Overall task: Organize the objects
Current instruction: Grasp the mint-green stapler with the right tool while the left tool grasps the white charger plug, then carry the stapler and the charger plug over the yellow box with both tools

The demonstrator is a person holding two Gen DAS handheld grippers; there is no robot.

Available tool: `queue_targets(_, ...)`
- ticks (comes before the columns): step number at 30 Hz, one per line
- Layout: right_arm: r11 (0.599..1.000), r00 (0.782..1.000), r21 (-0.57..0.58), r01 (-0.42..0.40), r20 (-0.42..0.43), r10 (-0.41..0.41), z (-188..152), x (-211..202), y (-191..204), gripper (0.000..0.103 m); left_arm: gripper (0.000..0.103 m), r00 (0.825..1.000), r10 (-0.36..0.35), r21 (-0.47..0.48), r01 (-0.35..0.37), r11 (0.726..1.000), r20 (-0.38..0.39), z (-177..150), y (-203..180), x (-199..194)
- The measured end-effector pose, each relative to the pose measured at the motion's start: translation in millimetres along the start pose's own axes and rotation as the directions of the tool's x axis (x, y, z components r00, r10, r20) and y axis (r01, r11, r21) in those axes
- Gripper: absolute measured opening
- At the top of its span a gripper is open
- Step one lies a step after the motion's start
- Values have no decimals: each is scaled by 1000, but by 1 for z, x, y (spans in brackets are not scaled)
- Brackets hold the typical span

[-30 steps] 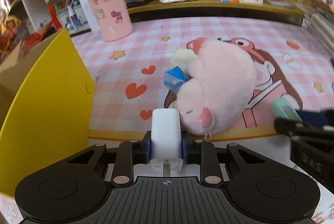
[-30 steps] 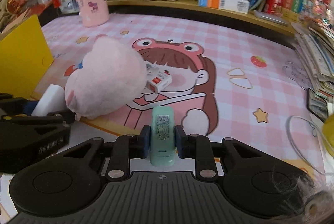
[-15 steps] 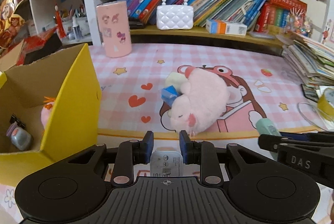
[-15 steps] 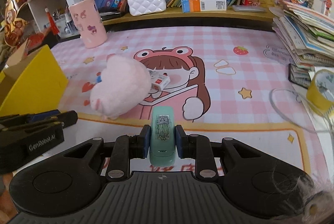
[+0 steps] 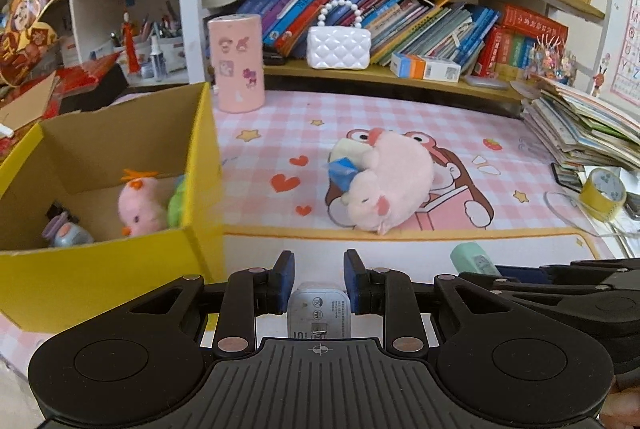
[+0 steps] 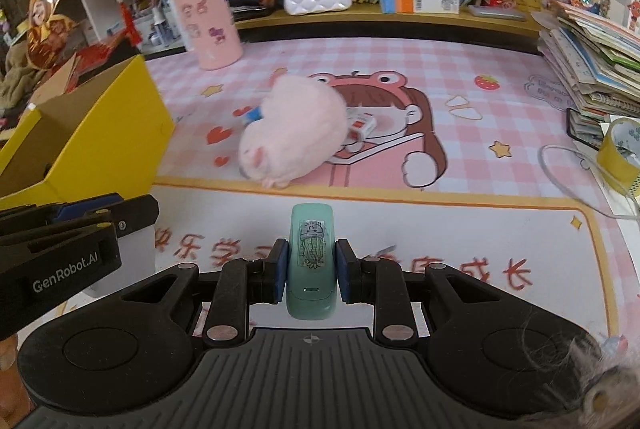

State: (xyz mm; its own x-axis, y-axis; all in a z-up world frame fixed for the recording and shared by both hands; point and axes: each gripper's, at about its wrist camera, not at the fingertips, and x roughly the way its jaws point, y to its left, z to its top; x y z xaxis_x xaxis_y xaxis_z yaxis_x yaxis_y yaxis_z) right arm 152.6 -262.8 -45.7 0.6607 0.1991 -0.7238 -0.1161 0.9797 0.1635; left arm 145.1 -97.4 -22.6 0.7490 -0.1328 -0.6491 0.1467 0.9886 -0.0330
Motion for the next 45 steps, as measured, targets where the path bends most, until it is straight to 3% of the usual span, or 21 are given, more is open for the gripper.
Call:
queue_targets(27,989,996,-115,-90,-23,87,-68,-25,174,23,25,995,96,-60,-95,994,16,-66,144,-97)
queue_targets(38,988,995,-114,-104,-12,103,-84,-32,214,23,25,994,108,-59,-106,993,36,-78,180,-118)
queue_targets(45,991,996,-107,-81,23,83,-81,-37,224,23,25,991,93,-73,-87,994,94,-65,191,-126)
